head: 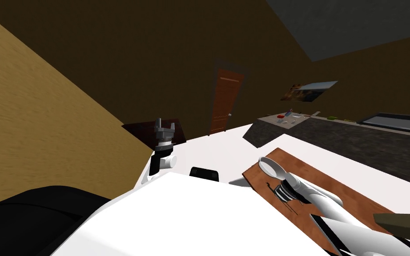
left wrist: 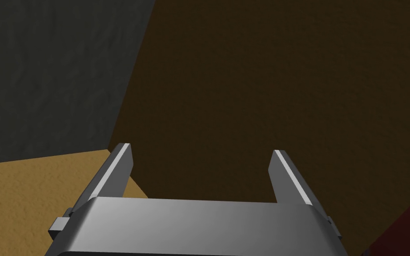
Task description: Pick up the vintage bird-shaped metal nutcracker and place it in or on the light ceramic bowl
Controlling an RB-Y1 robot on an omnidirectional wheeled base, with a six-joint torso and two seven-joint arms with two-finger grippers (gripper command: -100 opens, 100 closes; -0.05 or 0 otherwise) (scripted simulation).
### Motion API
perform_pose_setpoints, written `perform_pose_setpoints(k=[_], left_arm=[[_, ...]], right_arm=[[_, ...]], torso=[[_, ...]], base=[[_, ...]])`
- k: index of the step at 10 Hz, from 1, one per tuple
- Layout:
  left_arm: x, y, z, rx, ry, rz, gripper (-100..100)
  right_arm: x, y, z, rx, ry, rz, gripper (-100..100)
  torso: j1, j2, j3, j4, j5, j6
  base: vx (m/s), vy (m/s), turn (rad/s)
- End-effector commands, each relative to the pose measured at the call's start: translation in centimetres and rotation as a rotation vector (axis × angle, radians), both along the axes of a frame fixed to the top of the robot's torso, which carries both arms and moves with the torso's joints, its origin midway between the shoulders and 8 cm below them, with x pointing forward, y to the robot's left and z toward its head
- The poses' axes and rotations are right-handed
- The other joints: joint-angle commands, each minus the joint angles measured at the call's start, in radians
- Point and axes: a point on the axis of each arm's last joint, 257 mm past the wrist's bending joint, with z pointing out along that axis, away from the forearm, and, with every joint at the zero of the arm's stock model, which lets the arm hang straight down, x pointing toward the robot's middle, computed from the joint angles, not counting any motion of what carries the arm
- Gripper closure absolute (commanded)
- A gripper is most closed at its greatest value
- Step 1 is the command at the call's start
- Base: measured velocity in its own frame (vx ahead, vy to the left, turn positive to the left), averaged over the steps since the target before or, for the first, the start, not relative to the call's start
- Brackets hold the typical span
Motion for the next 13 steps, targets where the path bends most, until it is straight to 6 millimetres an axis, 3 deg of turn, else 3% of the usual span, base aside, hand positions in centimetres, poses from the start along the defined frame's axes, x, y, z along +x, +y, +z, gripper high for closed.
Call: perform_pose_setpoints(k=[1, 2, 3, 5, 6, 10, 11, 13], left_arm=[[0.0, 0.0, 0.0, 0.0, 0.0, 0.0, 0], [0.0, 0.0, 0.0, 0.0, 0.0, 0.0, 0], [0.0, 0.0, 0.0, 0.0, 0.0, 0.0, 0], [0.0, 0.0, 0.0, 0.0, 0.0, 0.0, 0], [0.0, 0.0, 0.0, 0.0, 0.0, 0.0, 0], [0.0, 0.0, 0.0, 0.0, 0.0, 0.0, 0], [0.0, 0.0, 0.0, 0.0, 0.0, 0.0, 0], [0.0, 0.0, 0.0, 0.0, 0.0, 0.0, 0]], right_arm=[[-0.5, -0.5, 0.1, -0.003, 0.006, -0.009, 100], [-0.5, -0.5, 0.1, -0.003, 0.006, -0.009, 100], [-0.7, -2.5, 2.1, -0.033, 0.01, -0.028, 100], [-0.8, -3.1, 2.7, -0.043, 0.012, -0.035, 100], [-1.0, -4.8, 4.7, -0.068, 0.018, -0.056, 100], [-1.2, -7.1, 8.4, -0.101, 0.036, -0.09, 100], [-1.2, -7.1, 8.4, -0.101, 0.036, -0.09, 100], [-1.2, -7.9, 10.7, -0.11, 0.056, -0.102, 100]], torso=[[0.0, 0.0, 0.0, 0.0, 0.0, 0.0], [-0.003, 0.001, 0.0, -0.001, -0.001, 0.002], [-0.005, 0.004, 0.002, 0.0, -0.002, 0.002], [0.0, -0.001, -0.001, -0.001, 0.0, 0.001], [-0.001, 0.0, -0.001, -0.001, -0.001, 0.001], [-0.001, -0.003, -0.002, -0.001, 0.0, 0.001], [-0.002, -0.003, -0.002, -0.001, 0.001, 0.001], [-0.007, -0.002, -0.001, -0.001, 0.0, 0.003]], base=[[0.065, 0.048, 0.027], [0.021, 0.017, 0.002], [0.068, 0.082, 0.048], [0.106, 0.093, 0.029], [0.118, 0.106, 0.045], [0.121, 0.073, 0.027], [0.089, 0.011, 0.019], [0.135, -0.034, 0.006]])
